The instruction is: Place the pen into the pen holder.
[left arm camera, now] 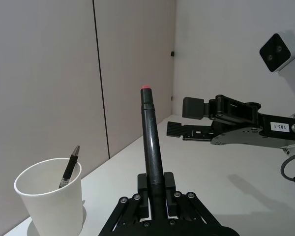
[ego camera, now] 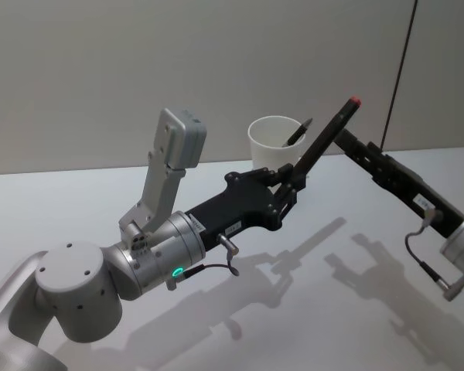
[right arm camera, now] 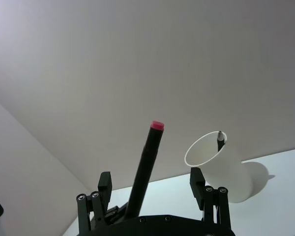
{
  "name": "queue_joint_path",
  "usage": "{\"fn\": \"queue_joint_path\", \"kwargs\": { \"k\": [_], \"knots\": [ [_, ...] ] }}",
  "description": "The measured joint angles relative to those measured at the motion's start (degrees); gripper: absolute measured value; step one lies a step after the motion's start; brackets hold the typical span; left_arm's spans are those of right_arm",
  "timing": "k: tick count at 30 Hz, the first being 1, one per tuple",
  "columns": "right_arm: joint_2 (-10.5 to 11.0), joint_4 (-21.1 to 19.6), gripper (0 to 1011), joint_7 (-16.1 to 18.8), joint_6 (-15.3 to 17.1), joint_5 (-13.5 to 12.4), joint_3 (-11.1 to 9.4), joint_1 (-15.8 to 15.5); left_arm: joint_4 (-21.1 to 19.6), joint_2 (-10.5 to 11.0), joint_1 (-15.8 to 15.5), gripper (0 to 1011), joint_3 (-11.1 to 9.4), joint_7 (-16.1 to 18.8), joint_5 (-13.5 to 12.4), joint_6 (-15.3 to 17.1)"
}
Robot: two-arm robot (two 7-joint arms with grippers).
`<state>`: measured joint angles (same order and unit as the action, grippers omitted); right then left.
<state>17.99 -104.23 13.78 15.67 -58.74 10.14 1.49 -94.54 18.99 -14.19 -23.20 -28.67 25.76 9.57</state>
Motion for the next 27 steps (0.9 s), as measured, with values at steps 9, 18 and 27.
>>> {"fn": "queue_joint_path", "kwargs": {
  "k": [9,18,27],
  "knots": [
    [-1.67,0.16,1002,-1.75,1.56,-3.36,1.05,1.45,0.0,0.0,0.0,191,0.0,0.0,0.0,0.0],
    [-2.95,0.33,1001,-4.12,1.72,-4.91,1.95,2.36,0.0,0.0,0.0,191,0.0,0.0,0.01,0.0],
    [-3.94,0.76,1001,-6.81,1.19,-5.85,2.72,3.09,0.0,0.0,0.0,191,0.0,0.0,0.01,0.0]
  ]
}}
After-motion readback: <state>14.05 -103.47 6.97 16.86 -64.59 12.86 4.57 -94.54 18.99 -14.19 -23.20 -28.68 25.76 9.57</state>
